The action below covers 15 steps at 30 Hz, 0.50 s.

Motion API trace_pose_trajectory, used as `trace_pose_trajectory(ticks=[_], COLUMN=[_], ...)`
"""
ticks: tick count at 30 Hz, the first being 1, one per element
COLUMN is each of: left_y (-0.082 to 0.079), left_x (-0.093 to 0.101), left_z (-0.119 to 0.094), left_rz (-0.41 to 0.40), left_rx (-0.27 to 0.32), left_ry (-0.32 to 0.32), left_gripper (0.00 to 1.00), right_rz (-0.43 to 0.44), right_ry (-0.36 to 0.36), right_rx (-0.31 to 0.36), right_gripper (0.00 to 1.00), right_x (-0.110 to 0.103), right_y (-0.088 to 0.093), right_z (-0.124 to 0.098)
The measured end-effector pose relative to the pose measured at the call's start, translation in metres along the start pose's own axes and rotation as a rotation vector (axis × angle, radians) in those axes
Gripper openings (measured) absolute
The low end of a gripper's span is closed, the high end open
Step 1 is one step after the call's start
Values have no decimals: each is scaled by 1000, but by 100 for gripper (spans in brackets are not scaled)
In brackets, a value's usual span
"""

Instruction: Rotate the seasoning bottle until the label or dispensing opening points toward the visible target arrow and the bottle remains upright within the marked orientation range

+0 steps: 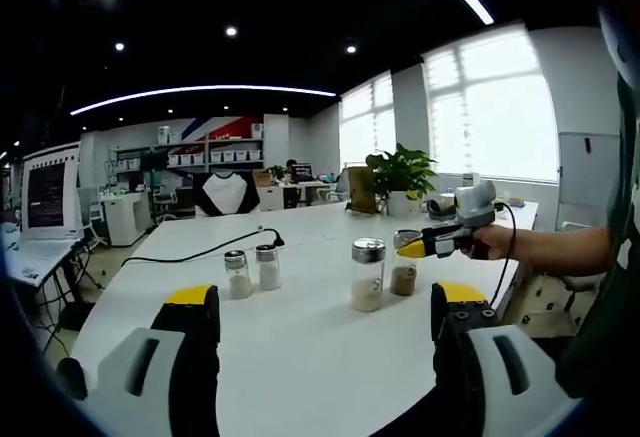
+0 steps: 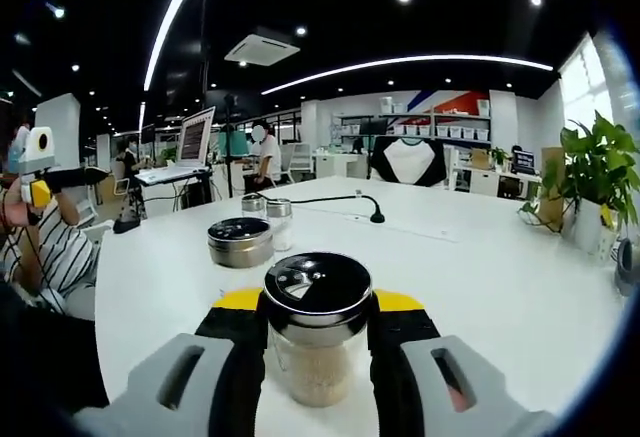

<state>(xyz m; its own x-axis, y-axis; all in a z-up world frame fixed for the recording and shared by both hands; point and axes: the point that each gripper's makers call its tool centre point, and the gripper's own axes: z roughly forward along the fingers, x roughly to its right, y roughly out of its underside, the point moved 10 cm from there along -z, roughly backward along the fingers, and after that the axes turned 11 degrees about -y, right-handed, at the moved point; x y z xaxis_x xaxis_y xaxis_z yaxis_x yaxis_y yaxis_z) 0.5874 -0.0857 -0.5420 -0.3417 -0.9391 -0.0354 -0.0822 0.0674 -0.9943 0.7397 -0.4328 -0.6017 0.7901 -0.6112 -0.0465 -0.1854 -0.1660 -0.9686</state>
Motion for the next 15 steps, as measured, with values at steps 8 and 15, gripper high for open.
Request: trace_pose_trajectory(ticks=[8, 15], left_y=[-2, -3], left_x=[3, 4], left_z=[1, 3], left_rz=[-4, 3], left_rx=[3, 3], left_ry=[8, 14], left_gripper=[92, 92], right_rz=[-12, -24], right_ry=[-74, -136], right_rx=[-5, 5], right_gripper=[38, 38], right_x=[4, 8], right_y=[0, 1], right_z=[-2, -3])
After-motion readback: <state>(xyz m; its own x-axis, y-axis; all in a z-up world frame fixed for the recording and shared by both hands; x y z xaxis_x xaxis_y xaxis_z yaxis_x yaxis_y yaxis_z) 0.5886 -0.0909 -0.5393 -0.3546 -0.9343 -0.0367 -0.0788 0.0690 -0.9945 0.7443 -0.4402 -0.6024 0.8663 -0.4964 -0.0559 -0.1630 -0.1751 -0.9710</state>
